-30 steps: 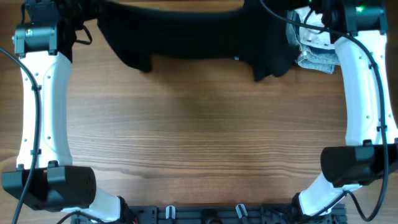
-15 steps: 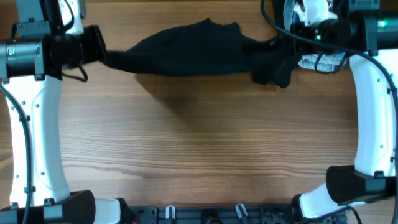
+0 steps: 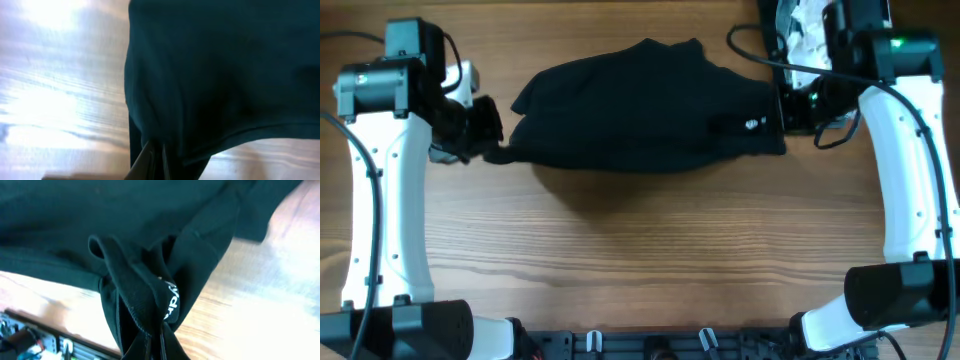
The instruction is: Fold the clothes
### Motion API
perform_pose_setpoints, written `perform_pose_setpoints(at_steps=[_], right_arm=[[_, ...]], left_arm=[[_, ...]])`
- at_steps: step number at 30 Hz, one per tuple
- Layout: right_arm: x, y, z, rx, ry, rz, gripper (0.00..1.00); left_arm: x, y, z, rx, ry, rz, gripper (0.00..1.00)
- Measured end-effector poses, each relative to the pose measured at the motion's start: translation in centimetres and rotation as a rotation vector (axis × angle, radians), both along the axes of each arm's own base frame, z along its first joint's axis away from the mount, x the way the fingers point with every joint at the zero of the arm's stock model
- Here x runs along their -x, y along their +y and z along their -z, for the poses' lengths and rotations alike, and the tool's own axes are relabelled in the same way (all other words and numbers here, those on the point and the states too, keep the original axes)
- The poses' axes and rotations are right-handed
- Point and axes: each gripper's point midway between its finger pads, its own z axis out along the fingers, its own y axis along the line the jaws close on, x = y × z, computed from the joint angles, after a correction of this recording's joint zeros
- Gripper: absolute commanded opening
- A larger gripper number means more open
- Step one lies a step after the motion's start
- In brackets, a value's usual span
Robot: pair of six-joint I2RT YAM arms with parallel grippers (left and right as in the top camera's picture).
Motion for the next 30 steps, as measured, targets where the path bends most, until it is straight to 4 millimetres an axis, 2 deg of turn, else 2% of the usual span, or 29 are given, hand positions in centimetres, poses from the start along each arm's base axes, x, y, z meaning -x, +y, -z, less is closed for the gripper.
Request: perform_pose_setpoints(at_steps=[9, 12, 14, 17, 18, 19, 22, 26, 30], right_arm=[[3.1, -0.2, 6.4, 0.011, 0.19, 0.031, 0.04], [3.9, -0.4, 8.1, 0.02, 0.227, 0.044, 0.05], [4.5, -0.4, 9.1, 0.023, 0.255, 0.055, 0.09], [5.2, -0.5, 10.0, 0.028, 0.285, 0.068, 0.25], [5.4, -0.5, 10.2, 0.03, 0.291, 0.067, 0.37], [5.5, -0.5, 10.3, 0.032, 0.295, 0.069, 0.41], [5.5, -0.6, 10.4, 0.034, 0.297, 0.079, 0.45], [5.4, -0.6, 10.4, 0.035, 0.296, 0.083, 0.45], [5.1, -0.6, 10.4, 0.034, 0.283, 0.083, 0.51]], left_arm=[[4.1, -0.4, 6.9, 0.025, 0.229, 0.0, 0.04], [4.9, -0.7, 8.7, 0.038, 0.266, 0.0, 0.11], [5.3, -1.0, 9.7, 0.057, 0.278, 0.006, 0.2], [5.7, -1.6, 10.7, 0.091, 0.289, 0.009, 0.31], [5.9, -1.8, 11.1, 0.103, 0.295, 0.009, 0.33], [6.0, -2.0, 11.4, 0.112, 0.299, 0.007, 0.39], [6.2, -2.3, 11.8, 0.132, 0.306, 0.005, 0.55], [6.3, -2.7, 11.9, 0.142, 0.305, 0.016, 0.65], [5.5, -3.4, 12.0, 0.142, 0.27, 0.041, 0.72]])
